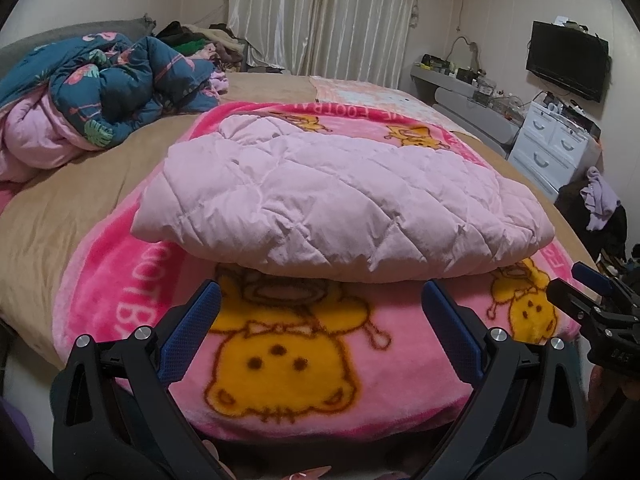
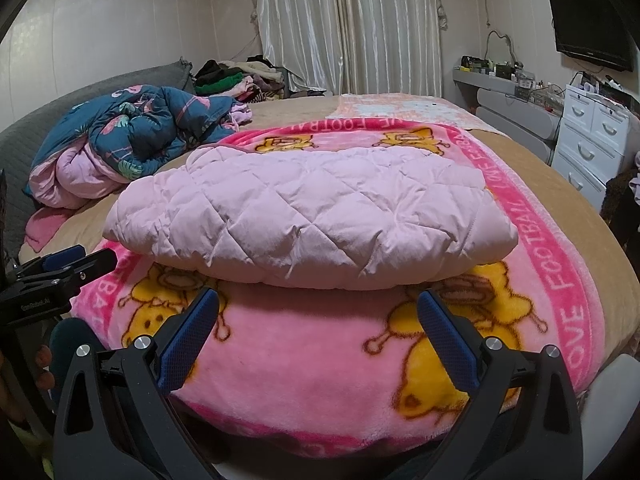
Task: Fold large clothes
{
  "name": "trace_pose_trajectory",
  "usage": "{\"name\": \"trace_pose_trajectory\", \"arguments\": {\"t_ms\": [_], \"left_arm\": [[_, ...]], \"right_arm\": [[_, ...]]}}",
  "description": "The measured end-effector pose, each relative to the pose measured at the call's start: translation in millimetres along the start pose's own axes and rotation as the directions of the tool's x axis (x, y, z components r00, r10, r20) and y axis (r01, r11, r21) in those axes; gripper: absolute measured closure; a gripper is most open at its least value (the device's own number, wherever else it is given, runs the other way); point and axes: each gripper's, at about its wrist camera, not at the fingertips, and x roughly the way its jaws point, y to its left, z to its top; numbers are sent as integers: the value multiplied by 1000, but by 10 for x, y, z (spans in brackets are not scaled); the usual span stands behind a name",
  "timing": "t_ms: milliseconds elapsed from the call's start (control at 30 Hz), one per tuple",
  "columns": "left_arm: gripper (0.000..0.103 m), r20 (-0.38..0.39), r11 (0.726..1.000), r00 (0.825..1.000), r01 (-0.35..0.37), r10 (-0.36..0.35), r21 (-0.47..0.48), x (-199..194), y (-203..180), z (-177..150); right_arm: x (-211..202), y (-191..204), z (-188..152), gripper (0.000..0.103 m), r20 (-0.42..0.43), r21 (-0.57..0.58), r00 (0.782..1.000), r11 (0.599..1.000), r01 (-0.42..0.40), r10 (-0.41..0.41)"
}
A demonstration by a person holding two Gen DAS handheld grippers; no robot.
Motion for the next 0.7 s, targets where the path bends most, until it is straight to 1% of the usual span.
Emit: {"name": "trace_pose_trajectory", "arguments": {"t_ms": [233, 333, 367, 433, 533, 567, 633, 667, 700], "left_arm": [[9, -13, 1000, 1000, 2, -2, -18, 8, 105, -16], [9, -39, 999, 999, 6, -8, -35, 40, 157, -40], [9, -52, 999, 999, -7, 5, -41, 63, 184, -53], [9, -63, 999, 998, -33, 30, -39, 84, 221, -76], [9, -83, 997, 996, -35, 29, -72, 150, 390, -85], [9, -92, 996, 995, -49, 42, -78, 178, 451, -76], [9, -112, 987, 988, -116, 103, -114, 284, 713, -20], [9, -134, 978, 983, -146, 127, -150, 361, 938, 34], [9, -142, 970, 979, -171, 147, -174, 407, 1105, 81]], "right_arm": [[14, -51, 9, 4, -9, -7, 1000, 1000, 20, -20], [11, -101, 16, 4, -10, 1, 999, 999, 33, -33], [11, -114, 17, 4, -11, 6, 999, 999, 41, -41], [-9, -194, 3, 4, -12, 25, 998, 997, 67, -67], [-84, -445, -27, 4, 3, 91, 993, 989, 120, -121], [-120, -578, -45, 4, 12, 117, 988, 981, 154, -157], [-193, -963, -90, 4, 19, 191, 968, 951, 244, -252], [-221, -1155, -118, 4, 10, 224, 956, 933, 283, -293], [-278, -1518, -182, 4, -10, 284, 928, 889, 359, -372]]}}
